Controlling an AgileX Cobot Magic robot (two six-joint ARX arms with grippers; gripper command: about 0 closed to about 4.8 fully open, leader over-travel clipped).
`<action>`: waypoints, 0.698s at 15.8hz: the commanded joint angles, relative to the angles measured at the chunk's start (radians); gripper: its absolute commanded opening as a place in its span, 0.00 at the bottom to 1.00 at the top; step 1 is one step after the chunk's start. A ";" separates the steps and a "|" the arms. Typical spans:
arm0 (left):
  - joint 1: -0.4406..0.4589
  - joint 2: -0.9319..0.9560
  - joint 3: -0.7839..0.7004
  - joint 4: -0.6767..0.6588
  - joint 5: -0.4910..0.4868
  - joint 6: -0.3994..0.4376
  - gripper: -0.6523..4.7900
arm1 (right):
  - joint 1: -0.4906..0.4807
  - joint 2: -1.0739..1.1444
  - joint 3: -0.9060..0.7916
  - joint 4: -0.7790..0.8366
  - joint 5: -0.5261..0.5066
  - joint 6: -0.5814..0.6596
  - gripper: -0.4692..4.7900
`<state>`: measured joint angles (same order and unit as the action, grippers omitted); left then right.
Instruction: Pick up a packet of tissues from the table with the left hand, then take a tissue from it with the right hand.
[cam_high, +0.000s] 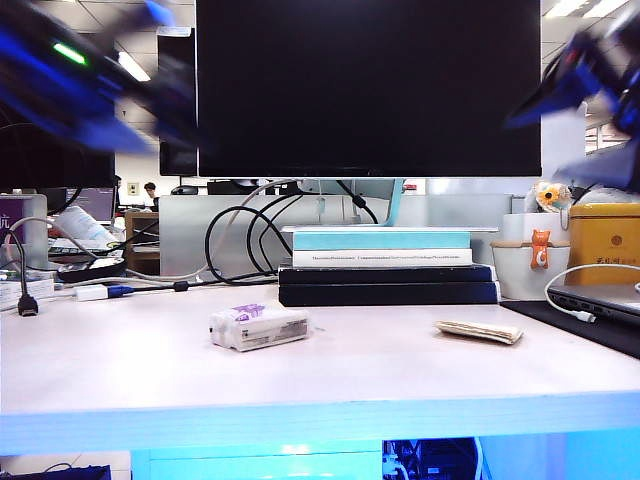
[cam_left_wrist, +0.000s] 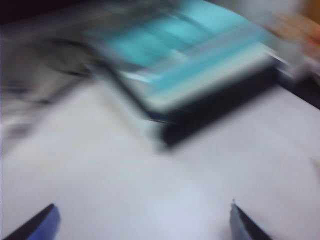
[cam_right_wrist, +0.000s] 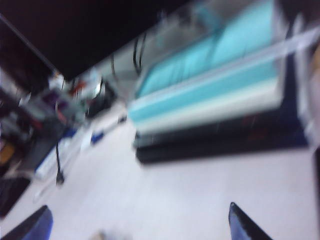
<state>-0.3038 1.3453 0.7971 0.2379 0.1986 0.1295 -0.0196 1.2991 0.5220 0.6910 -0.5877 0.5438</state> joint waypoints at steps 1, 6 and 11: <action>0.188 -0.227 -0.084 -0.096 0.033 -0.010 1.00 | -0.060 -0.251 0.000 -0.113 0.011 -0.083 0.53; 0.428 -0.771 -0.299 -0.246 0.075 -0.011 0.34 | -0.055 -0.674 -0.002 -0.643 0.370 -0.327 0.08; 0.427 -1.190 -0.489 -0.320 -0.091 -0.065 0.11 | -0.054 -0.927 -0.171 -0.556 0.502 -0.303 0.08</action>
<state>0.1230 0.2070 0.3157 -0.0708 0.1242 0.0742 -0.0753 0.4160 0.3805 0.1062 -0.1211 0.2222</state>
